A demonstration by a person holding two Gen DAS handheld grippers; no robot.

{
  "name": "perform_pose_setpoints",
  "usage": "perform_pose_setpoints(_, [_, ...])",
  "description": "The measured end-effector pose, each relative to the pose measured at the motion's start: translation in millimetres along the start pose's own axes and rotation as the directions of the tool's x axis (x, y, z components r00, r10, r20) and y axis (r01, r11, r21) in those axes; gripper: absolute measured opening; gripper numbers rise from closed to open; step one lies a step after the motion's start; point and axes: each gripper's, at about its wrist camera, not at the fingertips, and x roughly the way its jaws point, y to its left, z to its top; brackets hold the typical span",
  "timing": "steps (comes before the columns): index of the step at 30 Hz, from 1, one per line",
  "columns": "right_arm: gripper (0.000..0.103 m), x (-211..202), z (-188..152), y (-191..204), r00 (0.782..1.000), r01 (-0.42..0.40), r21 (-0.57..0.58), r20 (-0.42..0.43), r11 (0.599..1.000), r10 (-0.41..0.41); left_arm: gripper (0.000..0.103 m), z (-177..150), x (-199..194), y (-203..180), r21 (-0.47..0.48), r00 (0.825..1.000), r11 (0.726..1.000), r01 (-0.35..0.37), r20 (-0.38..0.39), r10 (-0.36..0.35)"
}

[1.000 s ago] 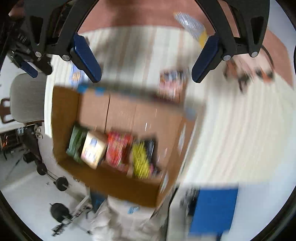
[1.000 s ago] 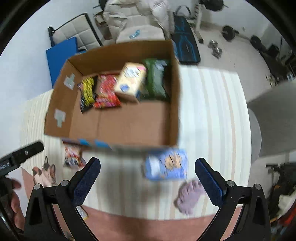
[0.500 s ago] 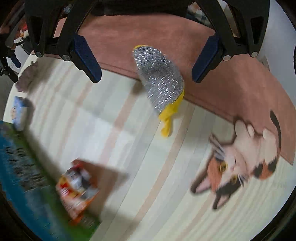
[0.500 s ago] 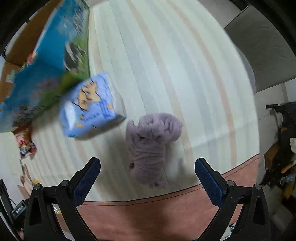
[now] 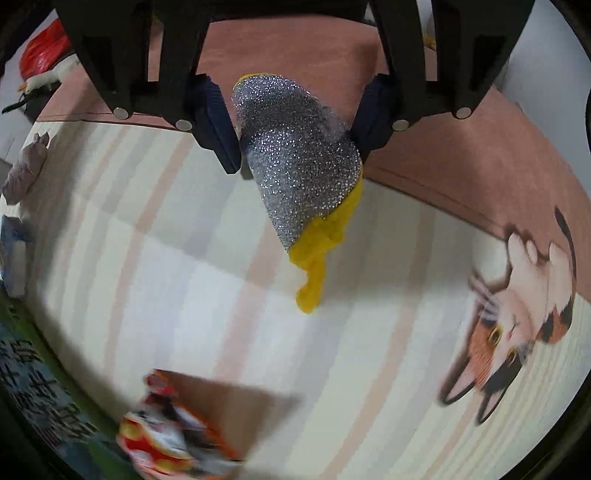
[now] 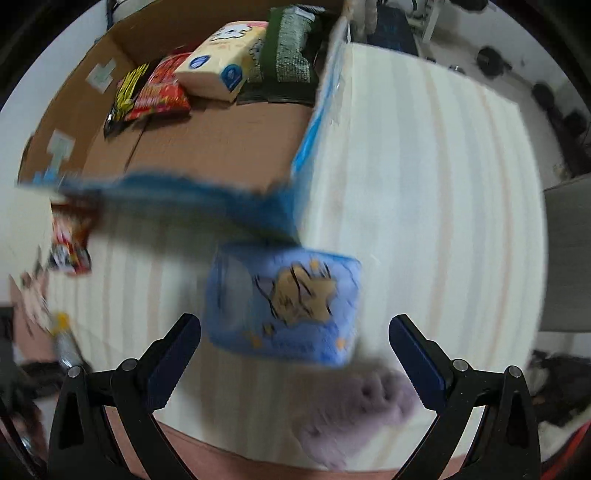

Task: Organize soft objects
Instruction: 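Grasp the silver glitter sponge with the left gripper while the right grasps the blue tissue pack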

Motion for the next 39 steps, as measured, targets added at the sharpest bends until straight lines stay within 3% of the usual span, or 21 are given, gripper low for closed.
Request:
perform_pose_setpoints(4, [0.099,6.6,-7.1,5.0,0.986,-0.158,0.059,-0.047,0.986,0.161,0.056,1.5,0.5,-14.2,0.026,1.000,1.000,0.001,0.014,-0.002])
perform_pose_setpoints(6, [0.099,3.2,-22.0,22.3,0.953,-0.280,0.055,-0.107,0.958,0.284,0.056,1.7,1.3,-17.8,0.032,1.000,0.999,0.000,0.021,-0.001])
perform_pose_setpoints(8, [0.099,-5.7,-34.0,38.4,0.931,-0.340,0.010,-0.138,0.940,0.338,0.056,2.1,1.6,-19.0,0.040,1.000,0.999,-0.002,0.023,0.001])
perform_pose_setpoints(9, [0.099,-11.9,-37.4,43.8,0.940,-0.322,-0.025,-0.127,0.946,0.317,0.056,2.8,0.3,-18.2,0.041,1.000,0.999,-0.001,0.025,0.000])
perform_pose_setpoints(10, [0.100,-21.5,-38.4,47.7,0.966,-0.251,-0.088,-0.083,0.964,0.244,0.056,3.1,0.0,-18.8,0.041,1.000,0.999,-0.001,0.026,0.000])
perform_pose_setpoints(12, [0.100,-29.6,-32.1,48.6,0.996,-0.077,-0.195,0.017,0.978,0.082,0.056,13.3,-5.6,-15.6,0.041,1.000,0.999,0.000,0.027,-0.001])
perform_pose_setpoints(14, [0.100,-21.0,-14.4,38.0,0.999,0.033,-0.230,0.046,0.973,-0.023,0.056,12.2,-5.6,-12.7,0.040,1.000,0.999,-0.003,0.026,0.002])
perform_pose_setpoints(15, [0.100,-14.0,-4.1,33.6,0.999,0.043,-0.216,0.039,0.975,-0.036,0.056,8.1,-3.3,-9.4,0.041,1.000,0.999,-0.006,0.026,0.005])
perform_pose_setpoints(19, [0.099,16.8,14.9,5.8,0.999,-0.043,-0.116,0.004,0.992,0.044,0.056,6.1,0.6,-15.8,0.048,1.000,0.999,-0.010,0.019,0.009])
perform_pose_setpoints(21, [0.090,23.3,10.0,8.9,0.994,-0.108,-0.106,-0.023,0.989,0.106,0.056,4.7,2.2,-21.1,0.060,1.000,0.998,-0.013,0.020,0.011])
perform_pose_setpoints(23, [0.087,23.6,1.0,17.1,0.982,-0.183,-0.100,-0.068,0.978,0.176,0.056,4.0,3.4,-20.9,0.068,1.000,0.998,-0.011,0.022,0.010])
perform_pose_setpoints(26, [0.087,13.2,-19.8,41.9,0.944,-0.313,-0.109,-0.147,0.944,0.296,0.056,4.1,4.9,-19.1,0.065,1.000,0.998,-0.002,0.026,0.001])
perform_pose_setpoints(29, [0.087,-7.6,-27.7,63.0,0.977,-0.208,-0.219,-0.085,0.953,0.194,0.056,4.8,3.2,-15.8,0.058,1.000,0.998,-0.005,0.029,0.003])
perform_pose_setpoints(31, [0.088,-15.5,-27.0,81.2,0.997,-0.071,-0.350,-0.021,0.934,0.068,0.056,4.1,2.8,-15.8,0.053,1.000,0.999,-0.008,0.030,0.006])
perform_pose_setpoints(34, [0.088,4.2,-21.9,118.7,0.997,0.062,-0.516,-0.009,0.854,-0.078,0.056,0.9,3.6,-20.0,0.054,0.999,0.998,-0.017,0.032,0.015])
perform_pose_setpoints(38, [0.088,43.3,-18.0,149.9,0.985,0.104,-0.649,-0.040,0.753,-0.170,0.056,-0.9,5.2,-25.6,0.071,0.999,0.997,-0.035,0.031,0.033])
perform_pose_setpoints(39, [0.088,52.0,-17.5,153.9,0.984,0.085,-0.658,-0.063,0.748,-0.167,0.056,-1.1,5.8,-26.9,0.076,0.999,0.996,-0.040,0.031,0.037])
